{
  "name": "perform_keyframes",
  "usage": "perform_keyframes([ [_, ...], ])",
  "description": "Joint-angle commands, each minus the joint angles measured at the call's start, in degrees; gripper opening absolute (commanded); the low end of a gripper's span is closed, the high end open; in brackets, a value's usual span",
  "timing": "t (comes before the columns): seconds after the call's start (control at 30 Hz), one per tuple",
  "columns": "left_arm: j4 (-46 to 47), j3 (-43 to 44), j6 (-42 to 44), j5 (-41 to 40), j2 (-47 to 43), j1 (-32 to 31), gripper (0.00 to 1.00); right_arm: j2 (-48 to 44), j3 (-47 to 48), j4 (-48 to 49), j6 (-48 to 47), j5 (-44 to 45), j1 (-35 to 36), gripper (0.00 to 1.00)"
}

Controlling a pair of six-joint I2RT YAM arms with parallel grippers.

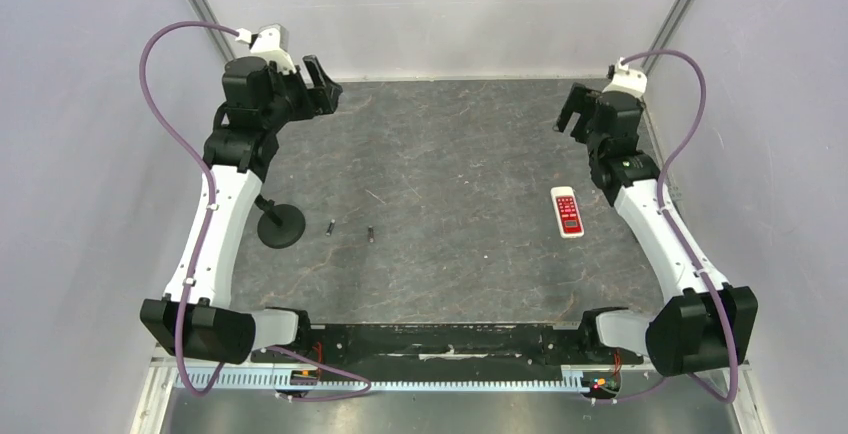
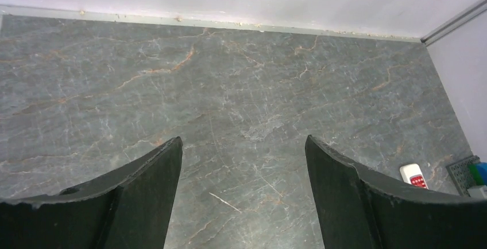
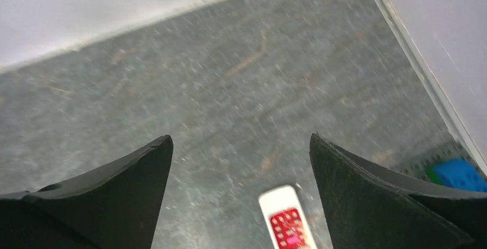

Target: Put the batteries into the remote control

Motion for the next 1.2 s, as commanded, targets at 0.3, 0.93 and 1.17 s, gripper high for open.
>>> perform_keyframes([
  [0.3, 6.0, -8.0, -3.1, 10.0, -1.3, 0.4, 0.84, 0.5, -9.3, -7.7, 3.2, 1.5, 0.0, 0.98],
  [0.93, 8.3, -11.0, -4.3, 10.0, 0.8, -15.7, 0.81, -1.2, -14.5, -4.7, 2.5, -12.6, 0.1, 0.98],
  [1.17, 7.7, -12.9, -6.0, 3.6, -2.0, -15.8, 0.81, -3.4, -11.2, -2.6, 2.7, -15.8, 1.0, 0.98],
])
